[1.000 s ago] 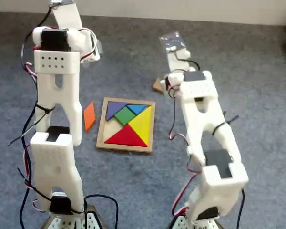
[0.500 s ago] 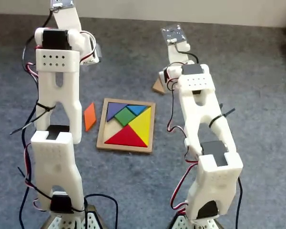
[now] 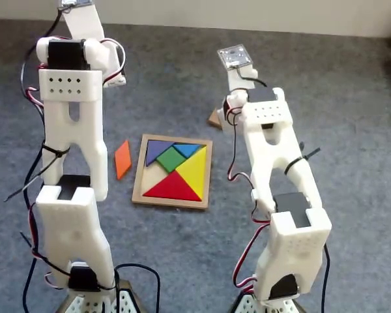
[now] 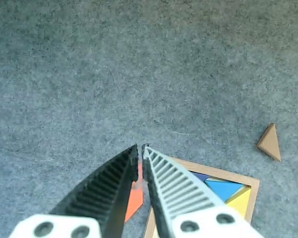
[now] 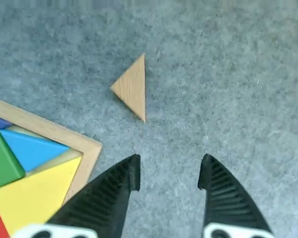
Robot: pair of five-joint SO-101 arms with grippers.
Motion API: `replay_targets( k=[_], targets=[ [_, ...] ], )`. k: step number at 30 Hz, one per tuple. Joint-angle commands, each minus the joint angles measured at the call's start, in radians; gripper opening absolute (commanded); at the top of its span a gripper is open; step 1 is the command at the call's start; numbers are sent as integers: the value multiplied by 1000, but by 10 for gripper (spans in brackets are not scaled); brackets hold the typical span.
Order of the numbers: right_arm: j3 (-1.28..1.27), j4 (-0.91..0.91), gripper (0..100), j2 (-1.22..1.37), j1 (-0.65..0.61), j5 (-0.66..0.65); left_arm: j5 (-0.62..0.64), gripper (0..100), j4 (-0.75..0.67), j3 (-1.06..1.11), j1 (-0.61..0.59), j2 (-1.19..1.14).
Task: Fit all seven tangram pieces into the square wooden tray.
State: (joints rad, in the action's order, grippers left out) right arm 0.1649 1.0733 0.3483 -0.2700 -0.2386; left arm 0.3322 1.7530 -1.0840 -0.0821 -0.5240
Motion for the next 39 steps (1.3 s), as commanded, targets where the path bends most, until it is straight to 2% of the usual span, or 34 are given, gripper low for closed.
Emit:
replay_targets(
  k=[1,11,14,18,26,32,39],
  targets=[
    [64,-51,196,-24,-31,6,-12,35,6,-1,-10,59],
    [68,-56,197,-24,-147,11,-8,35,9,148,-39,159],
    [65,-58,243,-22,-174,12,-8,35,9,231,-42,242],
    [64,-58,301,-21,-165,12,-9,34,2,375,-42,352],
    [71,-59,300,97,-153,12,-12,34,-74,570,-42,490],
    [220,-71,300,259,-131,12,-12,34,-164,708,-44,532],
    [289,-71,300,318,-127,12,-12,34,-178,756,-44,578]
  ],
)
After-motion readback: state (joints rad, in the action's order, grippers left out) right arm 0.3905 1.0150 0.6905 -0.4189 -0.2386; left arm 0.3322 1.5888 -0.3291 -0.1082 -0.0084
